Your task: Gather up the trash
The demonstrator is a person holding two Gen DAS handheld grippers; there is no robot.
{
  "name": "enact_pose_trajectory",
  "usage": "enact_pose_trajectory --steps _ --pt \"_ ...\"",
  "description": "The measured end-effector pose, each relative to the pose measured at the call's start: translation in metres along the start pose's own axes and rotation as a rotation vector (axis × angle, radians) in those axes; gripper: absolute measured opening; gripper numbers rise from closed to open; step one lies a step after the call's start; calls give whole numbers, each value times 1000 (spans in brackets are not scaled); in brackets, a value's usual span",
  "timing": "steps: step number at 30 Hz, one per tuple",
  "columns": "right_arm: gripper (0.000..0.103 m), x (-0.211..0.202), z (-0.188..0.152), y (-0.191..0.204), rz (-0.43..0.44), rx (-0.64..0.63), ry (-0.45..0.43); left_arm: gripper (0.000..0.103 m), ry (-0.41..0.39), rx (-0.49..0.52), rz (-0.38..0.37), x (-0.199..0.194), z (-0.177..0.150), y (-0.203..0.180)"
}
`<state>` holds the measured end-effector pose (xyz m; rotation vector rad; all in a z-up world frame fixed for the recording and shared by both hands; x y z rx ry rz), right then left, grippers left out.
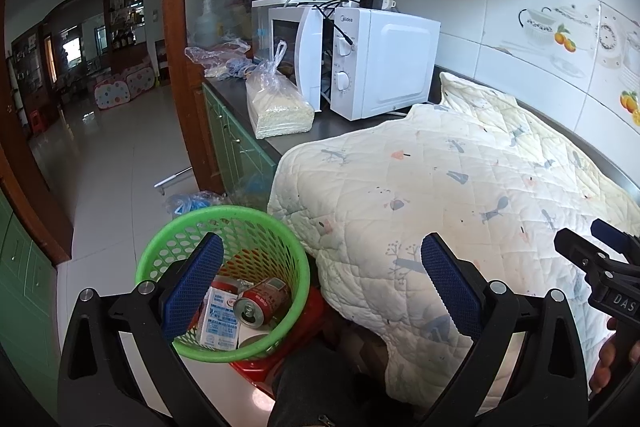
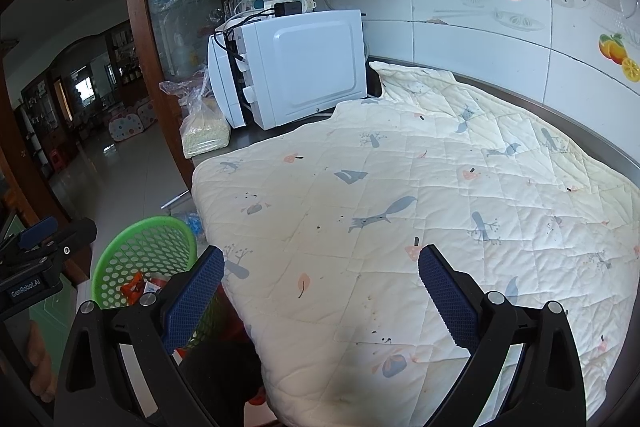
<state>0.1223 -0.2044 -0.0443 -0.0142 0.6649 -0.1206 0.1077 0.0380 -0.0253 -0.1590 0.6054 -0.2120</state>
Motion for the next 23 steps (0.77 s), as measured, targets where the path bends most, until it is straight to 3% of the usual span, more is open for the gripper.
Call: enact_pose_trajectory --steps 23 --pt "95 -3 3 0 1 0 -5 98 -1 2 -10 1 0 -1"
Point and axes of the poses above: each gripper's, at about its wrist camera, not at the fingertips, and x roughly the way its jaws point, y to its left, z to its top, the point moved 7 cm from there along x, roughly the way its jaws point, and after that the axes turned 15 degrees about -z, right-handed, at the moved point
